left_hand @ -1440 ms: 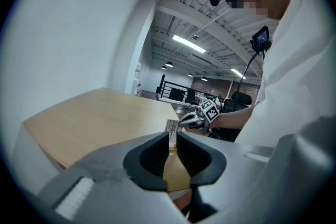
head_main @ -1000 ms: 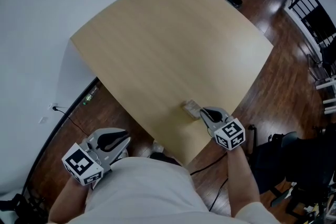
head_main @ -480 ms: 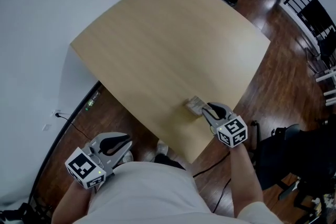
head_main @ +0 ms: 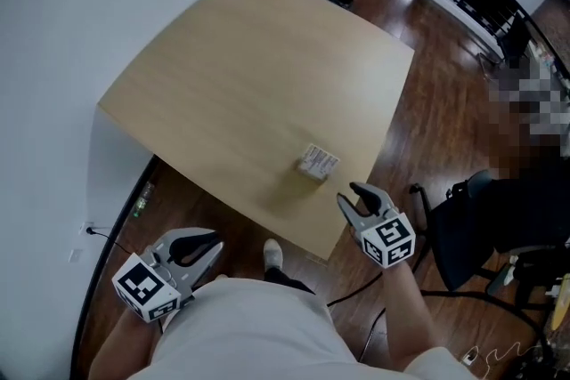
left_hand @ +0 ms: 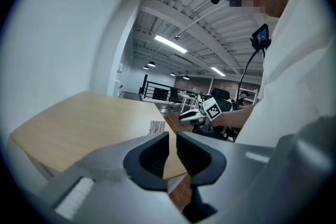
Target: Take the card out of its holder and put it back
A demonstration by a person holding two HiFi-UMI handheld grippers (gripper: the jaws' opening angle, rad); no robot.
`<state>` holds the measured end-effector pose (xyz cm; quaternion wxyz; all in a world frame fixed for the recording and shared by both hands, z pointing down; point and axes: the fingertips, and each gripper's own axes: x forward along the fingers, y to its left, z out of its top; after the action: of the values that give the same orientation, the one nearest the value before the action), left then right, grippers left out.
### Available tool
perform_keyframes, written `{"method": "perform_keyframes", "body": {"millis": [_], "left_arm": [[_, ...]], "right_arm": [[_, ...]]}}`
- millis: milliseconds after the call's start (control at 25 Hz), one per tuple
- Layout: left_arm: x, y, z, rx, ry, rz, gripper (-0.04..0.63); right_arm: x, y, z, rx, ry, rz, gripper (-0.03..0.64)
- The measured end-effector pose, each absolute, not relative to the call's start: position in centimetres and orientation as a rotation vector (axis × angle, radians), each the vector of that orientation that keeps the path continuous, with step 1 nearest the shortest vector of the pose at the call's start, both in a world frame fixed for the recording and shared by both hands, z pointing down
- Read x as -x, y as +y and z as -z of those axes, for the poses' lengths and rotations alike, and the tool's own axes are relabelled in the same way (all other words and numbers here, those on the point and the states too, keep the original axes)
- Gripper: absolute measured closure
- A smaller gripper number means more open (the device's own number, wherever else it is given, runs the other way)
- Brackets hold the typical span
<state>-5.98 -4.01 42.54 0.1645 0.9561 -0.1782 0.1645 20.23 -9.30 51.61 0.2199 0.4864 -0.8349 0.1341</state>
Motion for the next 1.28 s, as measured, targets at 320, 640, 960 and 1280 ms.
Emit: {"method": "perform_keyframes", "body": {"millis": [320, 640, 960, 1280], "left_arm": [[10.3, 0.2, -41.1, -2.802, -0.324, -0.452, 0.546], [15.3, 4.9, -41.4, -2.858, -0.144, -0.426, 0.546], [18.3, 8.5, -42.6, -2.878, -0.022, -0.433, 0.546], [17.4, 12.6, -43.2, -2.886, 0.038, -0.41, 0.546]], "right_arm": [[-15.8, 2.6, -47.5, -1.599, -2.224, -0.397, 0.463], [-8.3, 16.6, -46.7, -1.808, -2.066, -0.49, 0.463], [-1.4, 24.8, -46.7, -1.899, -1.992, -0.543, 0.463], [1.1, 28.6, -45.9, -1.892, -2.007, -0.49, 0.465]]}}
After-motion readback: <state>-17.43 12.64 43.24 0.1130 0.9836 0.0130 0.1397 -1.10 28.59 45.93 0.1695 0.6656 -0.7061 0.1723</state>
